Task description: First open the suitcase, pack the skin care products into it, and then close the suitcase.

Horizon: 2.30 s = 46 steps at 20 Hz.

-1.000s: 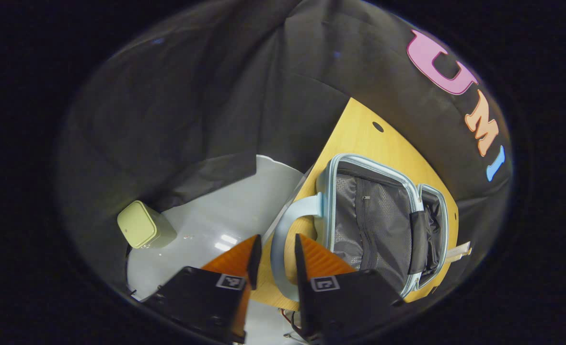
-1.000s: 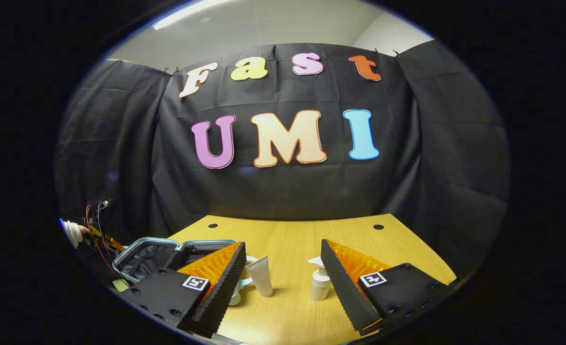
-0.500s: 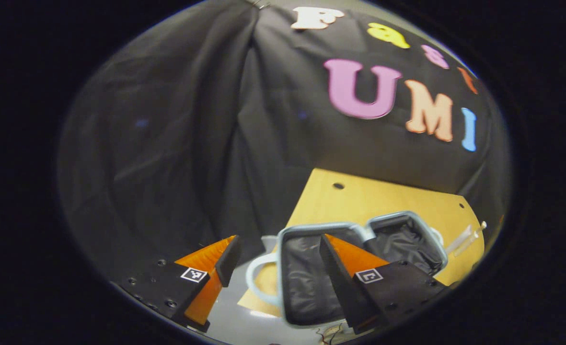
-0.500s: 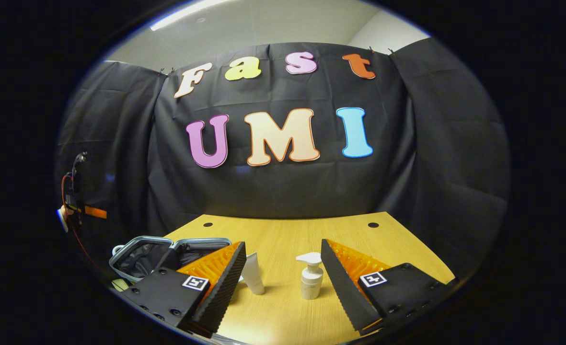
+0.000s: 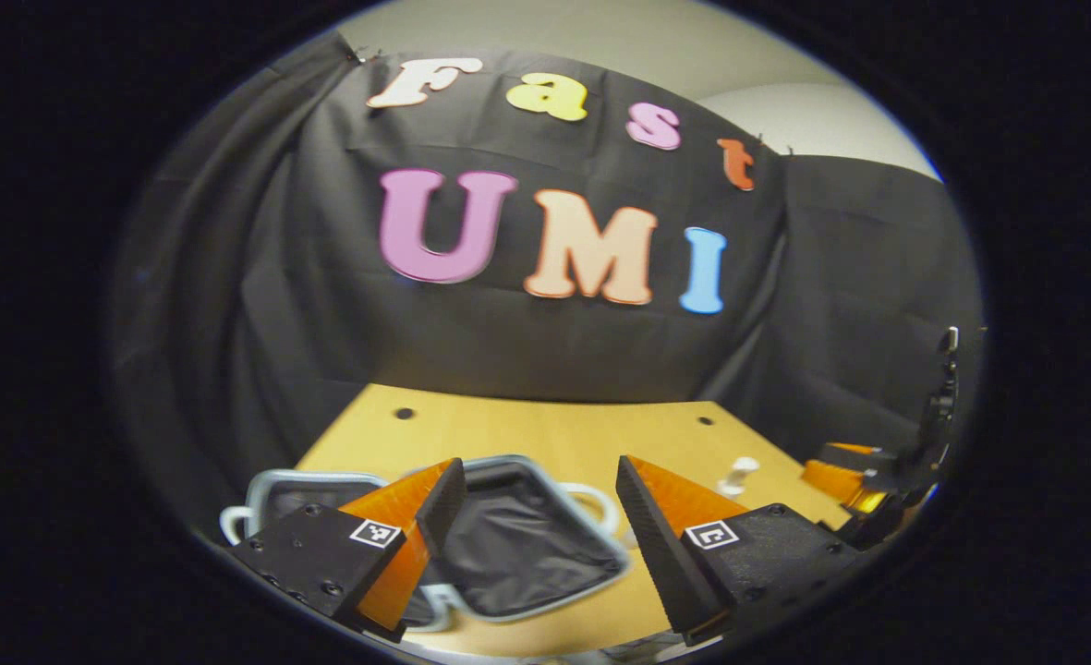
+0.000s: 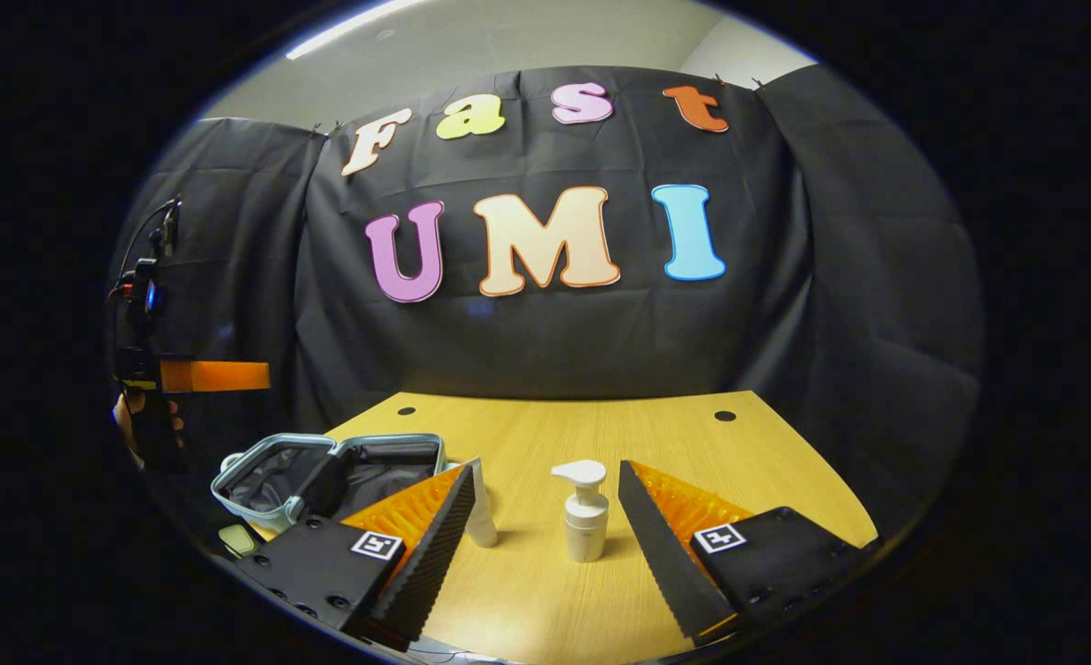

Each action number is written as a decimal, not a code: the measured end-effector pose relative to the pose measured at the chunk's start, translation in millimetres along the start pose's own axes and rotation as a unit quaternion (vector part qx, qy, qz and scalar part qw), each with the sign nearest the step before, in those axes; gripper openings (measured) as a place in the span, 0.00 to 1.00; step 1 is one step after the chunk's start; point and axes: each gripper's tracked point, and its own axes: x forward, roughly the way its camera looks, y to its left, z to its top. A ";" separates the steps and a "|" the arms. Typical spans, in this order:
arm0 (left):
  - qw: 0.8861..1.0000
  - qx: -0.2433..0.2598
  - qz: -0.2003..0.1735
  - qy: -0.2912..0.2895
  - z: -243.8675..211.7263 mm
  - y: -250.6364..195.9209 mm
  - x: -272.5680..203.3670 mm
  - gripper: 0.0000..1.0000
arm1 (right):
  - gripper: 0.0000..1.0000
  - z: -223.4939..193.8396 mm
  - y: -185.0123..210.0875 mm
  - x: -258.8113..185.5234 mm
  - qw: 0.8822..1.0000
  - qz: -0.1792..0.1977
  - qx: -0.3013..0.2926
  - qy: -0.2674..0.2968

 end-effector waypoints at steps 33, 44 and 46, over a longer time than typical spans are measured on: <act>0.990 -0.017 -0.070 0.124 -149.5 -83.1 172.8 0.27 | 0.96 -147.9 -45.8 129.9 0.991 0.015 0.016 0.131; 0.982 -0.027 0.003 0.188 -78.5 32.6 77.2 0.27 | 0.60 -154.5 -43.5 138.3 0.989 0.011 -0.021 0.147; 0.976 -0.024 0.010 0.218 -83.6 56.5 60.5 0.26 | 0.59 -143.7 -36.1 134.6 0.990 0.016 -0.024 0.141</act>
